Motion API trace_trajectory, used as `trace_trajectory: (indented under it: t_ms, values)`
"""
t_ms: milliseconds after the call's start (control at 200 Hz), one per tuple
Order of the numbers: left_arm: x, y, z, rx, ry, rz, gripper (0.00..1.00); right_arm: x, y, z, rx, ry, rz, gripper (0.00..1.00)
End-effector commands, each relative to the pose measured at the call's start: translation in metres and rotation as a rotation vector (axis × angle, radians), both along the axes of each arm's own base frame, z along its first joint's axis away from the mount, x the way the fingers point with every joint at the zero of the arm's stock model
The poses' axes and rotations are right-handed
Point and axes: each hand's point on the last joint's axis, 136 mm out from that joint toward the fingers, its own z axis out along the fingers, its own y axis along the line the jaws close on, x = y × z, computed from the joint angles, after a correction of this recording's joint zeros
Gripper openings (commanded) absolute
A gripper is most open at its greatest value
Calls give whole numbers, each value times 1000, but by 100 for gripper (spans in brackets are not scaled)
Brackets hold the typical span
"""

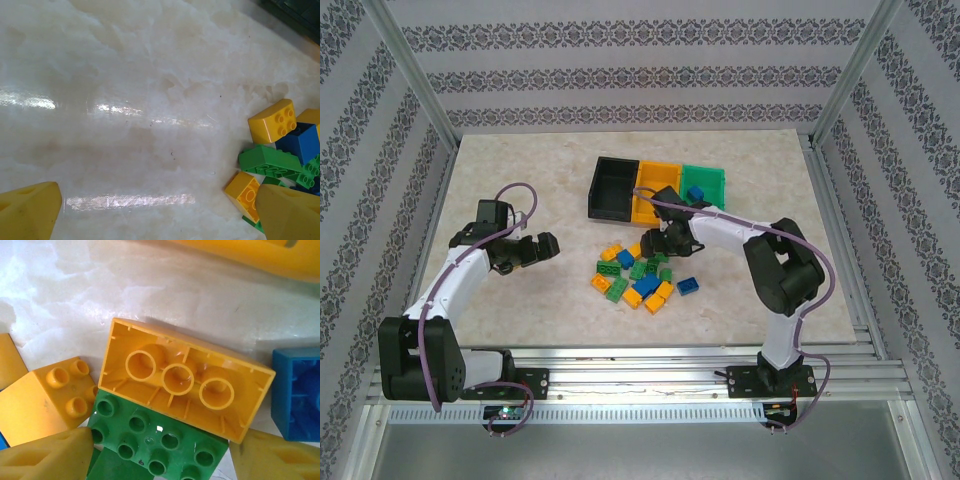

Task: Sort the legos into containers by color
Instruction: Pick up the lego from the center of the table.

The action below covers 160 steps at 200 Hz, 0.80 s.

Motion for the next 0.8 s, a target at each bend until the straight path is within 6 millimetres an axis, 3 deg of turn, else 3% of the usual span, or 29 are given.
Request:
trace_trajectory:
  t_ms: [0, 145, 430, 645, 794]
  values:
    - [-2, 5, 5, 15, 0, 4, 99, 0, 2, -10, -52, 24, -18, 73]
    - [-3, 4, 4, 9, 5, 0, 99, 0, 4, -13, -90, 27, -13, 79]
    - [-1, 4, 5, 7, 0, -1, 99, -9, 28, -10, 28, 52, -13, 84]
    - [0, 4, 7, 10, -8, 2, 99, 3, 42, 4, 69, 19, 1, 85]
    - [0, 5, 7, 17, -7, 2, 99, 4, 45, 3, 67, 28, 12, 86]
